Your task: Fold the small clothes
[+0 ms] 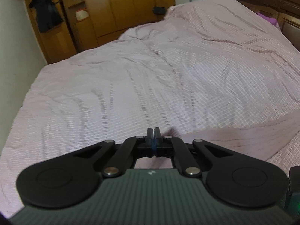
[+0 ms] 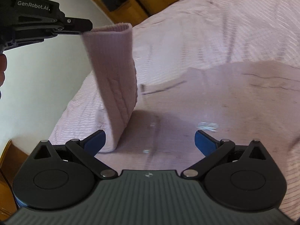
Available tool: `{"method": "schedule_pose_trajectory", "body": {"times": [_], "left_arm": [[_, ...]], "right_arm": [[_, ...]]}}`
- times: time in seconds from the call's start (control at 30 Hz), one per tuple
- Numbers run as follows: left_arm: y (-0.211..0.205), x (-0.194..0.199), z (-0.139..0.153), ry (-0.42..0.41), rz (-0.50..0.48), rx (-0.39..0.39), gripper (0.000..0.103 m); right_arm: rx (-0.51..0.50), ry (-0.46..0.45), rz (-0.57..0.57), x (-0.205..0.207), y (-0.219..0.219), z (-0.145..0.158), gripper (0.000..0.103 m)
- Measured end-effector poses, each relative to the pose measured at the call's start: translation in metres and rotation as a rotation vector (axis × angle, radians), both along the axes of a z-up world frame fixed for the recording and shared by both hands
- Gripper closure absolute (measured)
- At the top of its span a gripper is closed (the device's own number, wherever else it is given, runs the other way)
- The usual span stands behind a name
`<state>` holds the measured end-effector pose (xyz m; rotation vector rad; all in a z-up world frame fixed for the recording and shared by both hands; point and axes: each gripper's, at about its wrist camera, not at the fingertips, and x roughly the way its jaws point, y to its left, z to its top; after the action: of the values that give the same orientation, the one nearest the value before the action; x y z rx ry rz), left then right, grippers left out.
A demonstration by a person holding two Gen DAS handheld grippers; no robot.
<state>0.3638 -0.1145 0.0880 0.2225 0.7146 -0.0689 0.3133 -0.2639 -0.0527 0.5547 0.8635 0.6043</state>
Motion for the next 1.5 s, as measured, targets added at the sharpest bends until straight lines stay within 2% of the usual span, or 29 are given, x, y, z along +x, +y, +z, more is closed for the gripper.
{"method": "schedule_pose_trajectory", "body": {"times": [0.23, 0.47, 0.53, 0.57, 0.6, 0.67, 0.73, 0.8, 0.87, 0.97, 1.1, 1.13, 1.17, 1.2, 1.23, 1.27, 1.33, 1.4, 1.5], "left_arm": [[-0.037, 0.013, -0.042, 0.069, -0.057, 0.019, 0.101], [-0.031, 0.011, -0.067, 0.122, -0.057, 0.021, 0.098], [-0.023, 0.006, -0.076, 0.136, -0.048, 0.018, 0.094], [-0.02, 0.004, -0.082, 0.139, -0.044, 0.015, 0.087], [-0.014, -0.001, -0.09, 0.142, -0.037, 0.013, 0.07], [0.0, -0.013, -0.101, 0.128, -0.018, 0.005, 0.055], [0.024, -0.027, -0.116, 0.128, 0.012, -0.013, 0.053], [0.056, -0.039, -0.132, 0.145, 0.064, -0.027, 0.053], [0.098, -0.046, -0.146, 0.161, 0.137, -0.046, 0.054], [0.163, -0.052, -0.163, 0.189, 0.253, -0.102, 0.054], [0.219, -0.062, -0.183, 0.2, 0.337, -0.143, 0.055], [0.229, -0.066, -0.188, 0.199, 0.337, -0.168, 0.055], [0.235, -0.07, -0.192, 0.196, 0.328, -0.198, 0.056], [0.239, -0.073, -0.195, 0.189, 0.319, -0.228, 0.056], [0.242, -0.076, -0.197, 0.177, 0.314, -0.241, 0.056], [0.242, -0.079, -0.196, 0.168, 0.308, -0.242, 0.056], [0.242, -0.083, -0.196, 0.154, 0.306, -0.226, 0.058], [0.247, -0.088, -0.197, 0.15, 0.316, -0.22, 0.073], [0.26, -0.09, -0.2, 0.144, 0.333, -0.264, 0.085]], "right_arm": [[0.029, 0.053, -0.051, -0.001, -0.036, -0.033, 0.0], [0.026, 0.092, -0.07, 0.012, -0.037, -0.055, 0.0], [0.028, 0.097, -0.074, 0.013, -0.037, -0.058, 0.0], [0.031, 0.1, -0.079, 0.015, -0.038, -0.059, 0.0], [0.039, 0.1, -0.086, 0.016, -0.039, -0.061, 0.0], [0.077, 0.089, -0.111, 0.021, -0.042, -0.063, 0.0], [0.127, 0.094, -0.136, 0.029, -0.049, -0.068, 0.0], [0.133, 0.101, -0.161, 0.039, -0.053, -0.072, 0.002], [0.111, 0.11, -0.182, 0.05, -0.051, -0.077, 0.016], [0.053, 0.129, -0.196, 0.065, -0.04, -0.085, 0.028], [-0.021, 0.086, -0.205, 0.074, -0.018, -0.082, 0.029], [-0.014, 0.062, -0.203, 0.076, -0.014, -0.081, 0.038], [-0.008, 0.038, -0.211, 0.078, -0.01, -0.081, 0.056], [-0.005, 0.032, -0.222, 0.08, -0.007, -0.083, 0.07], [-0.009, 0.053, -0.232, 0.081, -0.006, -0.085, 0.087], [-0.005, 0.066, -0.253, 0.078, -0.007, -0.086, 0.09], [0.016, 0.037, -0.29, 0.061, -0.015, -0.078, 0.091], [0.021, 0.028, -0.327, 0.039, -0.026, -0.07, 0.092], [0.034, 0.052, -0.37, 0.005, -0.039, -0.067, 0.092]]}}
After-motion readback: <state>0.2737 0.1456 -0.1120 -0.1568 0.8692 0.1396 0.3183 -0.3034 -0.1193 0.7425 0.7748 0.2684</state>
